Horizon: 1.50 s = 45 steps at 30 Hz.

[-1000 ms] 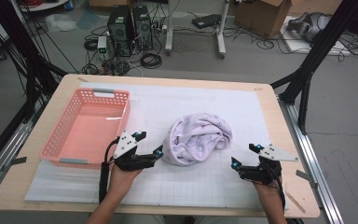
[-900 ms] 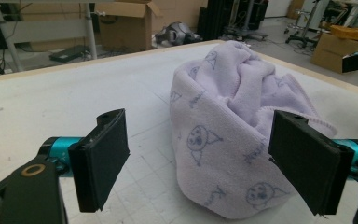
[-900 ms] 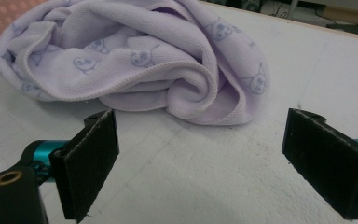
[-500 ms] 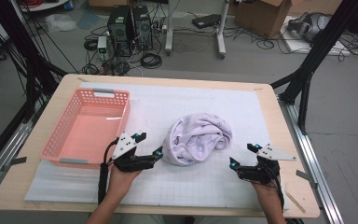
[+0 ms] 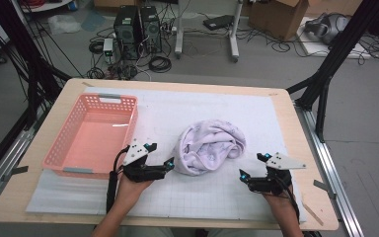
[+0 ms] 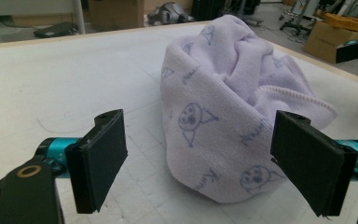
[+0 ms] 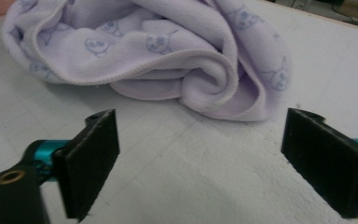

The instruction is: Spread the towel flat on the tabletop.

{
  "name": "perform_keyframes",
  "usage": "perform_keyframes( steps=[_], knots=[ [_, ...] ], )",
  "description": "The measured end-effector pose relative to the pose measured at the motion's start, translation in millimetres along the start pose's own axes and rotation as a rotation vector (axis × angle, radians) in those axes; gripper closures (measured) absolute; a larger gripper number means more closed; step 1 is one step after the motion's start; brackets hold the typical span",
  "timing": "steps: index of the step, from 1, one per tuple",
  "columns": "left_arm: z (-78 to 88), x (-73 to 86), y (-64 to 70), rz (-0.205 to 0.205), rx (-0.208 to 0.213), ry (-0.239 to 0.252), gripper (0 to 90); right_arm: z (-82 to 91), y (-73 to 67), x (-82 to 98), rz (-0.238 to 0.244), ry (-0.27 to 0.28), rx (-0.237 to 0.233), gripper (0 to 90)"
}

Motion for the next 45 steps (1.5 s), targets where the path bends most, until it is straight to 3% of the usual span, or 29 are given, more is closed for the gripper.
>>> perform_keyframes(
  steps=[6,10,14,18,21,22,24,29,31,34,38,41,45],
  knots=[
    [-1.4,0.9,-3.7,0.007,0.004,-0.008,20.1,-11.9,-8.1,-4.7,0.046,-0.017,-0.048,20.1],
    [-2.7,3.1,-4.5,0.006,0.005,-0.020,20.0,-22.4,-16.7,-12.7,0.128,-0.032,-0.070,25.2],
    [-4.7,5.2,-3.3,0.005,0.008,-0.028,20.4,-36.5,-30.6,-27.3,0.308,-0.039,-0.069,35.0],
    [-7.3,7.6,-3.2,0.001,0.020,-0.044,22.2,-57.8,-42.1,-40.3,0.419,-0.093,-0.105,38.5],
    [-8.9,9.1,-2.2,0.005,0.055,-0.065,27.4,-71.0,-44.3,-44.8,0.478,-0.151,-0.126,60.0],
    [-9.5,9.6,-1.1,0.008,0.080,-0.076,31.3,-72.1,-44.2,-46.1,0.473,-0.161,-0.136,70.5],
    [-11.9,10.7,1.5,0.006,0.135,-0.098,45.1,-71.7,-41.7,-47.9,0.450,-0.169,-0.142,81.7],
    [-26.7,15.3,8.8,0.013,0.142,-0.170,45.1,-65.6,-32.4,-44.9,0.337,-0.159,-0.175,85.3],
    [-31.4,17.2,9.3,0.019,0.125,-0.195,44.2,-58.3,-28.1,-45.2,0.272,-0.119,-0.185,85.3],
    [-38.0,16.2,8.5,0.035,0.090,-0.221,50.2,-45.4,-22.3,-43.1,0.225,-0.089,-0.192,85.4],
    [-44.4,11.1,11.0,-0.020,0.038,-0.229,84.0,-26.8,-20.7,-35.4,0.217,-0.086,-0.197,85.5],
    [-46.9,3.1,8.5,-0.047,-0.012,-0.215,86.3,-11.1,-20.3,-29.6,0.214,-0.083,-0.193,85.7],
    [-47.1,-8.7,1.5,-0.045,-0.057,-0.166,87.5,11.5,-14.5,-21.1,0.192,-0.077,-0.169,86.0]
  ],
)
Point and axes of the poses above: each handheld gripper's, and its own axes: z roughly backward along the jaws, x roughly out of its underside, y roughly to its right, the point moved 3 cm from there along -z, roughly forward along the jaws, and after that the axes turned 10 degrees about z, right-handed, at the moved point
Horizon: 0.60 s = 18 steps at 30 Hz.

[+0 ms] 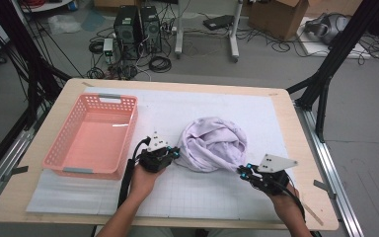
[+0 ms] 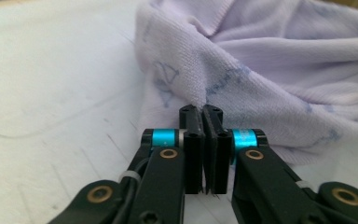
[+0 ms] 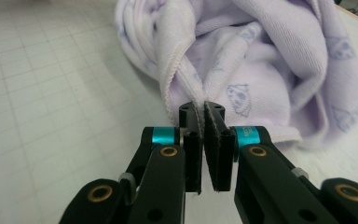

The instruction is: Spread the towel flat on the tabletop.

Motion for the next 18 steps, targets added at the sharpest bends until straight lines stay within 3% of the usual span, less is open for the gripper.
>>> perform_keyframes(
  steps=[3,6,9,11,12,13,14,15,16,18],
  knots=[
    [4.0,-7.5,-5.0,0.023,-0.026,0.054,87.6,14.4,0.9,7.6,-0.026,0.000,0.016,86.1],
    [5.3,-13.7,-8.1,0.006,-0.060,0.066,87.7,25.1,-2.4,9.6,-0.038,0.027,-0.005,86.4],
    [-0.1,-17.1,-13.2,0.035,-0.091,0.054,87.6,31.5,-9.9,7.6,-0.031,0.035,-0.033,86.5],
    [-8.9,-16.7,-15.8,0.065,-0.116,0.004,86.5,29.5,-16.5,4.3,-0.025,0.049,-0.076,86.4],
    [-11.5,-16.6,-16.9,0.083,-0.152,-0.007,73.0,22.8,-23.7,1.3,-0.024,0.046,-0.106,82.0],
    [-10.7,-17.8,-18.0,0.118,-0.165,0.005,73.0,22.8,-23.7,1.3,-0.024,0.046,-0.106,82.0],
    [-7.3,-20.5,-17.8,0.166,-0.152,0.028,59.4,21.0,-24.3,1.3,-0.030,0.049,-0.105,73.5],
    [-2.7,-23.8,-15.4,0.171,-0.137,0.059,55.5,21.1,-23.1,1.8,-0.054,0.062,-0.098,65.6],
    [1.7,-27.2,-11.4,0.153,-0.131,0.076,54.4,23.5,-19.8,3.5,-0.078,0.079,-0.084,64.6],
    [6.1,-32.9,-1.5,0.103,-0.115,0.062,52.8,31.2,-9.9,8.5,-0.116,0.112,-0.040,61.5]
  ],
)
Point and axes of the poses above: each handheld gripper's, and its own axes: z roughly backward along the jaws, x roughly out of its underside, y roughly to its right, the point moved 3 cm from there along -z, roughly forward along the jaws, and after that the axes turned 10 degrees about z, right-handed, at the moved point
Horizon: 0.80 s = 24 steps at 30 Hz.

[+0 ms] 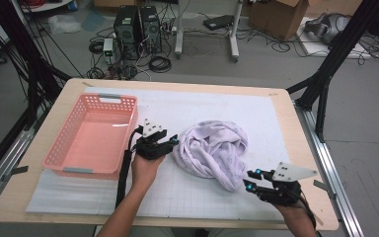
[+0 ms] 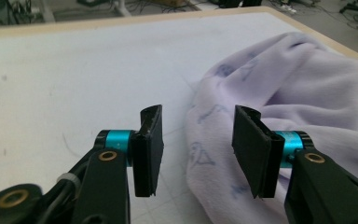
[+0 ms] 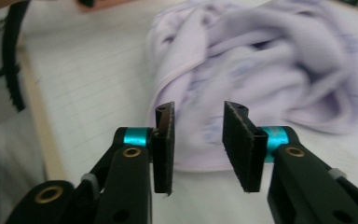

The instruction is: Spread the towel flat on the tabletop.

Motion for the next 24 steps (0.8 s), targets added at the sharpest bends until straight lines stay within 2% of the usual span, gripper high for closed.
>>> perform_keyframes(
  steps=[2,4,6,7,8,9,11,13,16,18,20,22,24],
  knots=[
    [-1.3,-0.9,13.8,-0.020,0.070,-0.032,53.0,8.0,9.7,3.7,-0.035,0.006,0.057,61.3],
    [-5.8,1.6,30.4,-0.007,0.174,-0.069,52.8,12.2,17.4,6.8,-0.050,0.003,0.104,60.3],
    [-12.5,6.1,47.3,0.006,0.267,-0.118,51.8,13.8,22.3,10.0,-0.067,-0.011,0.131,59.8],
    [-16.9,8.5,55.5,0.007,0.303,-0.144,50.9,13.4,25.3,11.8,-0.071,-0.016,0.146,59.1],
    [-21.7,10.6,62.8,0.006,0.320,-0.164,49.0,12.8,27.9,13.5,-0.081,-0.024,0.157,58.3],
    [-27.1,12.4,69.2,0.003,0.324,-0.184,46.0,11.3,30.5,15.1,-0.095,-0.029,0.169,57.6],
    [-38.7,16.0,78.5,-0.008,0.306,-0.232,40.4,6.9,37.3,18.5,-0.108,-0.042,0.189,56.8],
    [-49.5,20.1,84.3,-0.037,0.265,-0.263,37.4,2.2,43.5,21.3,-0.123,-0.057,0.199,56.5],
    [-60.9,26.4,89.3,-0.094,0.207,-0.286,38.2,-5.3,52.0,24.1,-0.138,-0.071,0.209,54.7],
    [-64.6,29.5,92.9,-0.140,0.176,-0.287,43.9,-12.3,58.0,25.0,-0.152,-0.084,0.216,52.1],
    [-65.7,32.7,94.6,-0.225,0.149,-0.285,63.1,-21.9,64.2,25.0,-0.159,-0.102,0.217,50.9],
    [-62.1,32.3,92.3,-0.245,0.165,-0.283,74.1,-33.9,68.8,23.8,-0.162,-0.128,0.209,49.8],
    [-53.4,30.1,87.4,-0.248,0.174,-0.275,77.4,-46.7,73.1,22.5,-0.153,-0.168,0.209,49.2]
  ],
)
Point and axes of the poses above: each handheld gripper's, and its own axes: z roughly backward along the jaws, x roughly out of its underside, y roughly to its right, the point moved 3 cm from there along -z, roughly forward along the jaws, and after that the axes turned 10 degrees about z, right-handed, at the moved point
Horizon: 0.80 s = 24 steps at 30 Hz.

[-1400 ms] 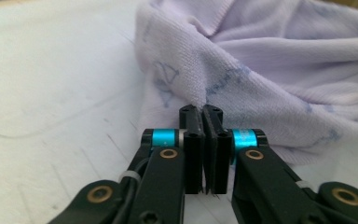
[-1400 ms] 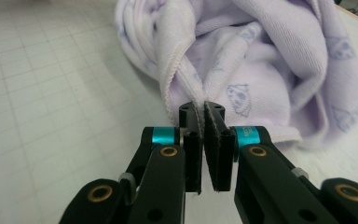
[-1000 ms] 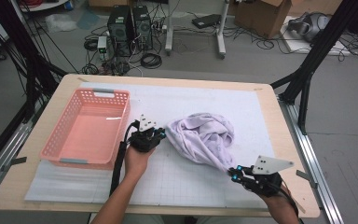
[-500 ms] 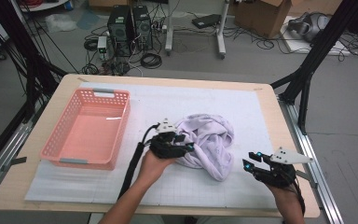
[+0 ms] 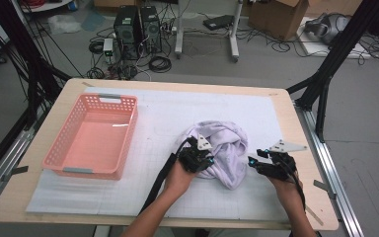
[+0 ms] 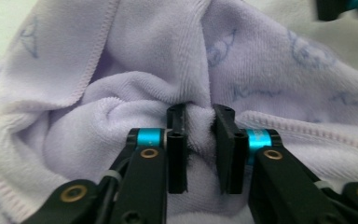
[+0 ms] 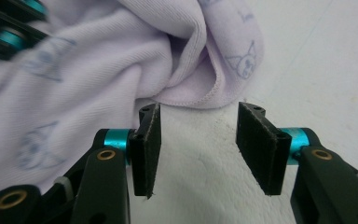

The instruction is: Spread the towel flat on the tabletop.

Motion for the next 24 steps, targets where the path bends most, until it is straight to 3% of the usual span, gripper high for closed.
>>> perform_keyframes(
  steps=[4,7,9,10,11,13,15,18,21,24],
  knots=[
    [31.8,6.6,-11.5,0.021,0.030,0.065,77.9,-22.8,3.2,-8.7,-0.005,-0.062,-0.018,49.3],
    [55.1,15.8,-25.1,0.048,0.028,0.093,77.8,-40.8,7.3,-15.7,-0.022,-0.106,-0.046,50.3],
    [67.4,22.0,-34.3,0.064,0.021,0.106,77.8,-51.6,9.1,-20.0,-0.013,-0.140,-0.058,56.1],
    [73.1,25.6,-39.1,0.070,0.020,0.110,77.8,-54.7,10.0,-22.9,-0.013,-0.156,-0.059,63.4],
    [76.0,27.5,-41.5,0.077,0.013,0.114,77.8,-56.4,13.0,-27.7,-0.009,-0.165,-0.078,78.9],
    [81.9,31.0,-47.9,0.086,0.005,0.120,77.8,-57.9,18.6,-34.0,0.003,-0.185,-0.082,84.8],
    [84.9,33.4,-52.0,0.095,0.002,0.125,77.8,-58.1,27.3,-42.6,0.014,-0.170,-0.073,86.2],
    [87.3,36.0,-57.2,0.093,-0.015,0.123,77.7,-53.6,44.5,-57.1,-0.017,-0.106,-0.028,86.6],
    [88.0,37.6,-61.2,0.096,-0.029,0.124,77.6,-49.8,65.3,-67.3,-0.067,-0.052,0.030,86.7],
    [88.6,38.1,-63.7,0.087,-0.055,0.126,77.7,-47.3,86.2,-71.8,-0.138,-0.036,0.094,86.7]
  ],
)
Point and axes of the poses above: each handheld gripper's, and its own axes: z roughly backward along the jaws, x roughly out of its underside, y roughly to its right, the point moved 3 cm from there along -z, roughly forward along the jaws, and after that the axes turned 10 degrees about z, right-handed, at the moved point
